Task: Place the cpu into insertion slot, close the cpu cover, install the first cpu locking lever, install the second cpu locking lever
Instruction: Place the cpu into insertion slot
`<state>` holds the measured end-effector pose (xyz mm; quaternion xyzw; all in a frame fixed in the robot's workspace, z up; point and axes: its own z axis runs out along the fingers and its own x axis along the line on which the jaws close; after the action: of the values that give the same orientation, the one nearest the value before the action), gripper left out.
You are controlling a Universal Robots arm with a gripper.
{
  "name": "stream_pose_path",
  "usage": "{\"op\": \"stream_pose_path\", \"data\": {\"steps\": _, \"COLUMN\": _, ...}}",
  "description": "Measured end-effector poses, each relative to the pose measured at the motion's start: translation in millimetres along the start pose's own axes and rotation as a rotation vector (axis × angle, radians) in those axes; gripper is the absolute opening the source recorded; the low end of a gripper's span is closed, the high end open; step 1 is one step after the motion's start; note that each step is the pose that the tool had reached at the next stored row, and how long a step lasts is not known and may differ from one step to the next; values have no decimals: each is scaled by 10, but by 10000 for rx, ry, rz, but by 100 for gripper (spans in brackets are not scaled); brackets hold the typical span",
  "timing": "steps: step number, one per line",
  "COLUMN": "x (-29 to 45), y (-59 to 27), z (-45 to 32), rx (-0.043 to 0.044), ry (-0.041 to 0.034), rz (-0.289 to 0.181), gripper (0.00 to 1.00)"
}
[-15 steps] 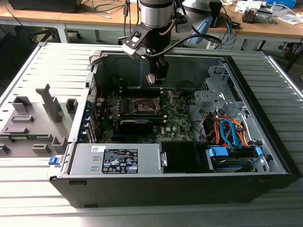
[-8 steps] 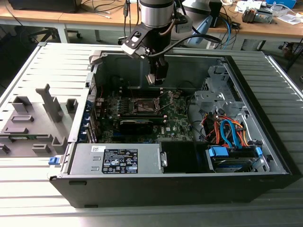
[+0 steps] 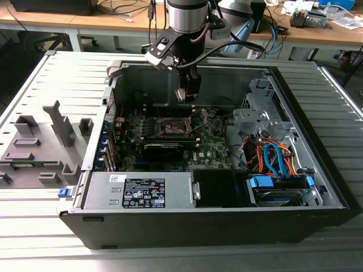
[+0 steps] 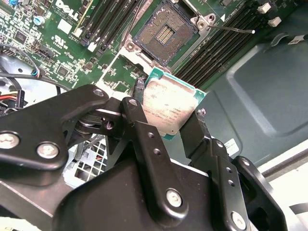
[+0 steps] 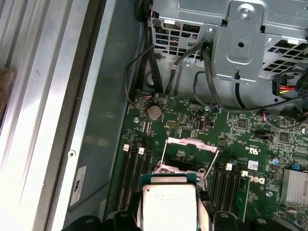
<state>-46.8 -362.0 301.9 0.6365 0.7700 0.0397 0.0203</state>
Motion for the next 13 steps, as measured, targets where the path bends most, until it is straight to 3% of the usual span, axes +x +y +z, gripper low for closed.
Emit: {"op": "stream_pose_path", "data": {"steps": 13, "x": 0, "y": 0, "z": 0, "rx": -4, "ry": -17, "rz": 193, "gripper": 54}}
